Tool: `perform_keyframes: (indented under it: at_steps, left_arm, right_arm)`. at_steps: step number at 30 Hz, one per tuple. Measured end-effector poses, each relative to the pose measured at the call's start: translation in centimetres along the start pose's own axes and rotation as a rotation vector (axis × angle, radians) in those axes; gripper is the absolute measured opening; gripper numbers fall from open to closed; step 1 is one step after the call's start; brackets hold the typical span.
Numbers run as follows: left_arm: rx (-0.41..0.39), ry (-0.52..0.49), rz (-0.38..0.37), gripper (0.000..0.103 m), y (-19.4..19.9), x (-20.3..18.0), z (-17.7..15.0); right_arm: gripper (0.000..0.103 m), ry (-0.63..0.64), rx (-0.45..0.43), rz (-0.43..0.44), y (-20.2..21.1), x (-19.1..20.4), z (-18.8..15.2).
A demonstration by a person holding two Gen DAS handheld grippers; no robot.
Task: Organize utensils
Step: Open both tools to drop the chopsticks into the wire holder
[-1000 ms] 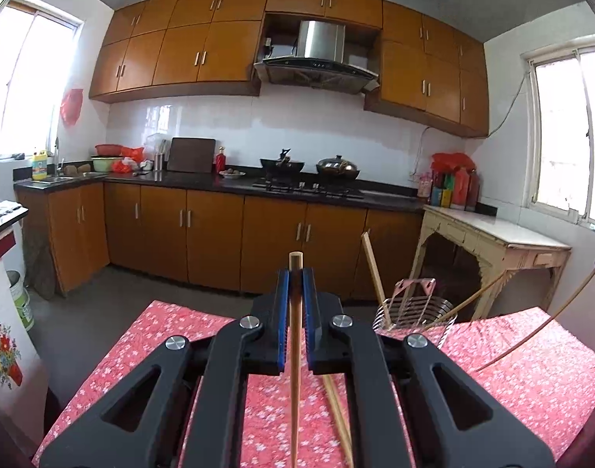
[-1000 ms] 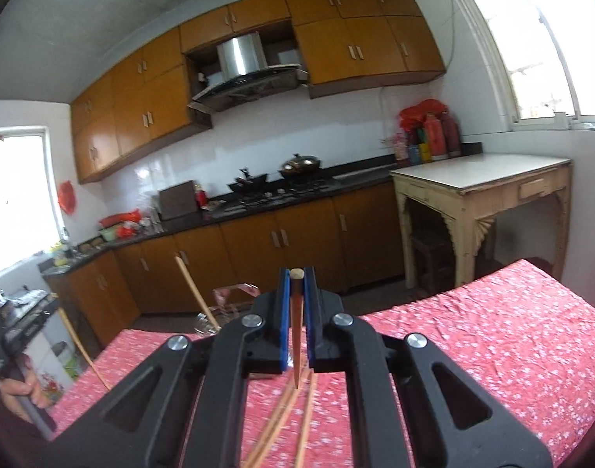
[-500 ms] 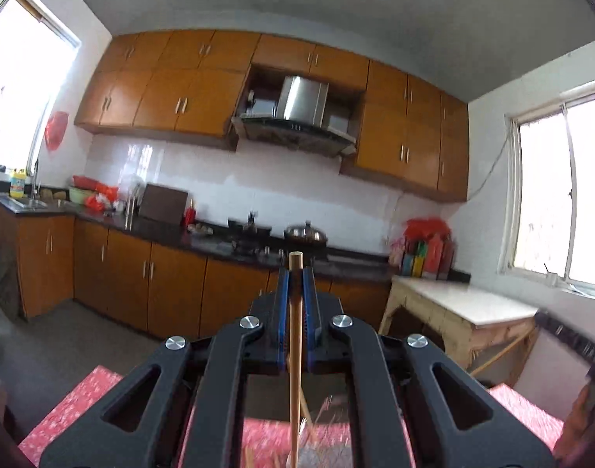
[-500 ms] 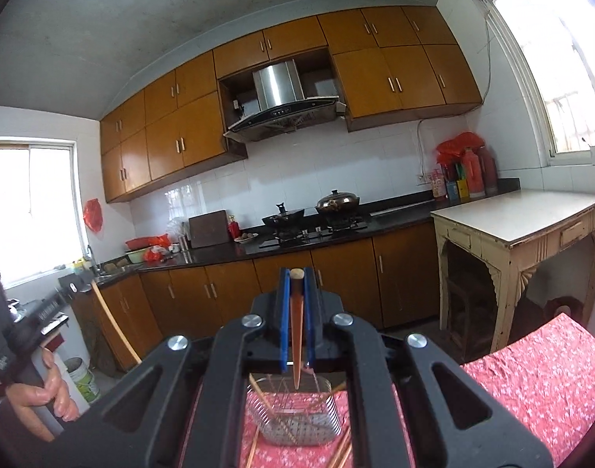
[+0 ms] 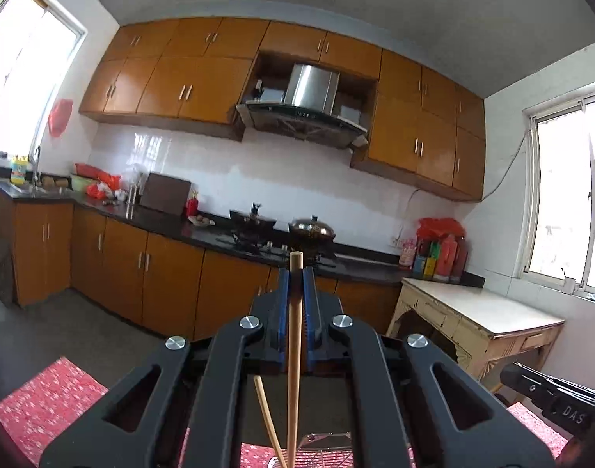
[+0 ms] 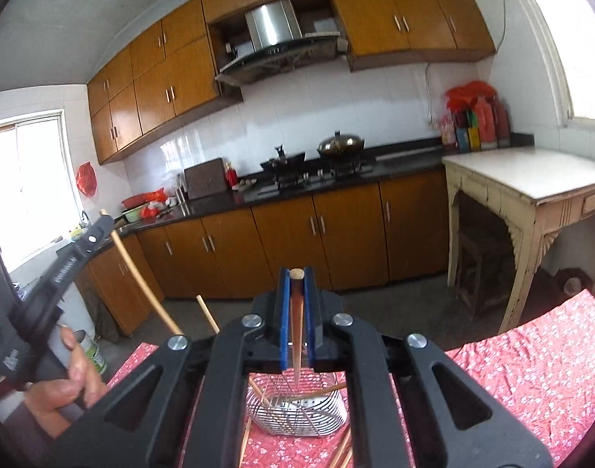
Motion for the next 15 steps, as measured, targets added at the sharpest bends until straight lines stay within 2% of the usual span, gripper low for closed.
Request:
perform_keyframes:
  at_steps: [5, 9, 10, 11, 12, 13, 15]
  left_arm:
    - [0.032, -0.022, 0.03, 0.007, -1.8, 0.4, -2.1]
    - [0.094, -0.032, 0.063, 0.007, -2.6, 1.3, -3.9]
    - [0.106, -0.031, 0.07, 0.008, -2.7, 1.5, -3.9]
    - [0.121, -0.032, 0.075, 0.009, -2.6, 1.7, -4.0]
    - [0.132, -0.041, 0.083, 0.015, -2.4, 2.0, -3.9]
    - [0.131, -0.046, 0.091, 0.027, -2.1, 2.2, -3.8]
    - [0.119, -0.052, 0.107, 0.037, -1.4, 2.8, -3.2]
  right_arm:
    - [0.008, -0.011, 0.05, -0.008, -2.2, -0.7, -1.1]
    - [0.009, -0.007, 0.091, -0.035, -3.9, -1.4, -2.1]
    - [0.01, -0.001, 0.093, -0.053, -4.0, -1.6, -2.3]
    - [0.018, 0.001, 0.093, -0.064, -4.0, -1.7, -2.2]
    - [0.021, -0.002, 0.089, -0.069, -3.8, -1.9, -2.3]
    - [0.027, -0.011, 0.084, -0.079, -3.5, -2.2, -2.3]
    - [0.027, -0.025, 0.078, -0.083, -2.8, -2.6, -2.4]
Point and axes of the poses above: each gripper's, at about its wrist camera, not at the fingertips, and y roughly against the way its jaws point, x to its left, z to its top, the point moved 10 cm from there along -y, roughly the way its jaws point, and after that the axes turned 9 degrees about y, right-handed, at the moved point
